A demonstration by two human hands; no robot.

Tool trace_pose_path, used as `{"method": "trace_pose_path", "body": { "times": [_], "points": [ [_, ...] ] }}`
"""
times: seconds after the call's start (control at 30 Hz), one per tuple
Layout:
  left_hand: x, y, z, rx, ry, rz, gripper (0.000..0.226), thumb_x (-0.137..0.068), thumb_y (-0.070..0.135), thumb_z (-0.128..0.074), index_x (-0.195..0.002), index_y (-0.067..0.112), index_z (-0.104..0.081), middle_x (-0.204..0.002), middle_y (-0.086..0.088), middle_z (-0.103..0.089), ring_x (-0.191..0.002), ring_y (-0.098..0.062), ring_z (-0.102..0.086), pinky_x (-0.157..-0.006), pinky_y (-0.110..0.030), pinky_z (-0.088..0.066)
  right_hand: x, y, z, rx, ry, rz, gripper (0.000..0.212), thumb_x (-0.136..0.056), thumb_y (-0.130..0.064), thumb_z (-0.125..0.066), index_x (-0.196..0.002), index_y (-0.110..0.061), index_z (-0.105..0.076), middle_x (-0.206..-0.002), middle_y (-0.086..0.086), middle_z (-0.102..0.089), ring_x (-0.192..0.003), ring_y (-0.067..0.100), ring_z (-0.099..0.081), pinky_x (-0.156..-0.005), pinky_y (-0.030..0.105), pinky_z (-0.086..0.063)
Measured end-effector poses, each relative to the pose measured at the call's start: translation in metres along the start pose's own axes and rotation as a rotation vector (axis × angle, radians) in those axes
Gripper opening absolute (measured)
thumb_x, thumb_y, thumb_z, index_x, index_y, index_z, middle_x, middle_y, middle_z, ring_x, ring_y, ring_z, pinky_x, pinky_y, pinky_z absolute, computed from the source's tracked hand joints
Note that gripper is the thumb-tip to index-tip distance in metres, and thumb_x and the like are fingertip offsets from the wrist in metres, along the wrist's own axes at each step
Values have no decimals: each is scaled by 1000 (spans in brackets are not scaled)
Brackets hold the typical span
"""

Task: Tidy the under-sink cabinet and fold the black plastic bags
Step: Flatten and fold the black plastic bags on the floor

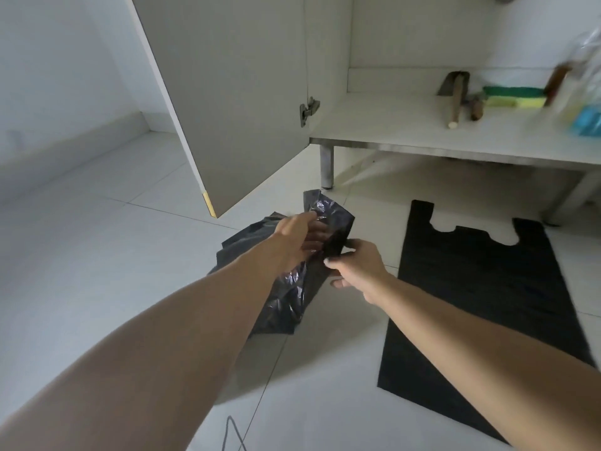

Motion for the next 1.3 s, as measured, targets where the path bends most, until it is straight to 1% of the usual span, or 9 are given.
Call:
{"method": "trace_pose_path", "body": {
  "times": [0.2, 0.33, 0.43, 0.6, 0.67, 0.83, 0.93, 1.13, 1.3],
  "points": [
    [4, -29, 23, -886, 158, -187, 33, -86, 5, -45, -104, 11, -73, -107, -6, -67, -103, -28, -63, -88, -31, -51, 5, 21, 41, -301, 100, -284, 22, -103, -14, -40, -115, -1, -53, -110, 25, -64, -92, 37, -67, -67, 49, -59],
    [10, -69, 57, -1251, 159, -158, 31, -85, 22, -55, -112, 14, -65, -124, -8, -59, -113, -28, -55, -96, -38, -48, 3, 40, 44, -167, 47, -385, 40, -96, -56, -49, -99, -16, -50, -103, 15, -61, -92, 36, -68, -59, 45, -59],
    [10, -83, 88, -1439, 357, -71, 56, -85, 41, -60, -132, 11, -48, -136, -10, -42, -127, -30, -41, -101, -43, -43, -9, 60, 51, 95, 132, -364, 40, -86, -47, -69, -98, -11, -56, -95, 7, -62, -80, 28, -68, -62, 39, -62],
    [17, -101, 120, -1175, 600, 278, 88, -89, 35, -62, -146, -8, -10, -150, -24, -18, -140, -39, -21, -114, -44, -29, -27, 91, 49, 248, 174, -380, 19, -83, -8, -74, -96, -3, -62, -103, 17, -65, -76, 30, -69, -53, 34, -60],
    [10, -111, 127, -1023, 609, 313, 80, -88, 26, -64, -142, -12, -18, -143, -24, -33, -133, -38, -36, -107, -43, -41, -32, 99, 49, 427, 200, -351, 30, -84, -14, -71, -108, 0, -60, -107, 17, -64, -89, 31, -67, -67, 35, -60],
    [-1, -110, 142, -775, 669, 258, 63, -84, 11, -67, -133, -14, -36, -122, -19, -56, -109, -33, -60, -85, -35, -54, -42, 97, 55, 634, 243, -271, 36, -90, -15, -63, -120, 4, -57, -121, 20, -60, -108, 35, -62, -76, 31, -51],
    [-3, -83, 140, -651, 699, 155, 32, -81, 11, -72, -106, -4, -57, -95, -14, -60, -83, -31, -59, -64, -31, -47, -57, 56, 81, 638, 353, -109, 27, -92, -12, -58, -115, -2, -68, -119, 15, -65, -109, 32, -63, -89, 32, -53],
    [-12, -32, 75, -384, 664, -142, 35, -83, 14, -74, -115, 9, -62, -107, -10, -65, -97, -28, -61, -90, -38, -54, -38, -24, 174, 425, 622, 104, 29, -89, 0, -55, -105, -13, -75, -115, 6, -70, -109, 26, -63, -95, 31, -50],
    [-25, -41, -38, -106, 368, -93, 35, -76, 4, -76, -109, 4, -62, -98, -5, -66, -92, -26, -63, -90, -35, -53, 10, -26, 282, 325, 834, 123, 26, -85, -2, -61, -106, -9, -75, -113, 12, -71, -107, 31, -65, -99, 39, -50]
  ]
}}
Point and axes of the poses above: each hand's wrist, its own x-axis away from the middle knuckle, its own z-axis out of the back of the hand, y = z × x, the point moved 7 cm from there along -x, towards the middle knuckle
